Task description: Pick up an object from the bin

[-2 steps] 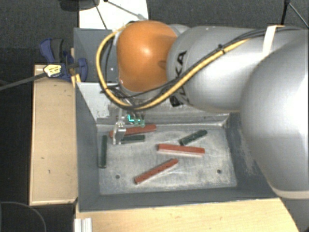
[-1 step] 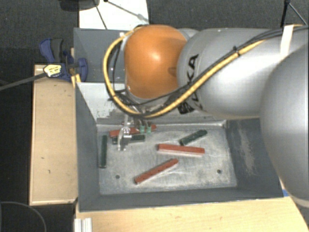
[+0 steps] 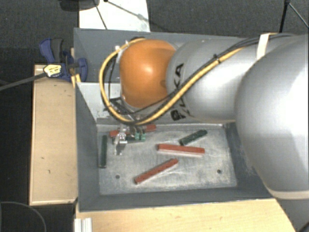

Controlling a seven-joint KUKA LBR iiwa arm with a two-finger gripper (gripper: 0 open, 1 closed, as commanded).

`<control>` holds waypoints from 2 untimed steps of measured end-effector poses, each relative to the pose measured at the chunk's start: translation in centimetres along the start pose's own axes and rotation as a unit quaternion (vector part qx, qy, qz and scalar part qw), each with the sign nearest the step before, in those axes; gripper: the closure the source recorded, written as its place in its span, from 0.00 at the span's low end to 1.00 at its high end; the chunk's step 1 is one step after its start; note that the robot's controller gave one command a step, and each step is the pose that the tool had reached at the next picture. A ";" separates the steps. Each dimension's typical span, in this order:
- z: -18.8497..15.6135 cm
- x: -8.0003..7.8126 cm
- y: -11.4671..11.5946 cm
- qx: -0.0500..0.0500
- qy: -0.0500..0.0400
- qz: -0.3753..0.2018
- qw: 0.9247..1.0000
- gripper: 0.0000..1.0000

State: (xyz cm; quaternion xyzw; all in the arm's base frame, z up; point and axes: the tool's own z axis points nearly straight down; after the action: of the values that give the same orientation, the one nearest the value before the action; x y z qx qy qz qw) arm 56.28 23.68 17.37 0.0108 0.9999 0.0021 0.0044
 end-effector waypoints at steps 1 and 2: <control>6.8 -0.5 -1.1 0.001 0.001 0.020 1.000 0.00; 9.2 -2.1 -3.3 -0.005 -0.009 -0.037 0.999 1.00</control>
Offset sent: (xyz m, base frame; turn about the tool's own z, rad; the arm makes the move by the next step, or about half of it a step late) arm 0.0128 -0.0380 -0.1037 -0.0775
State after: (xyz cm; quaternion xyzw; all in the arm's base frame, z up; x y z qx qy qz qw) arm 58.36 20.35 8.18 -0.0262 0.9995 0.0066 0.0135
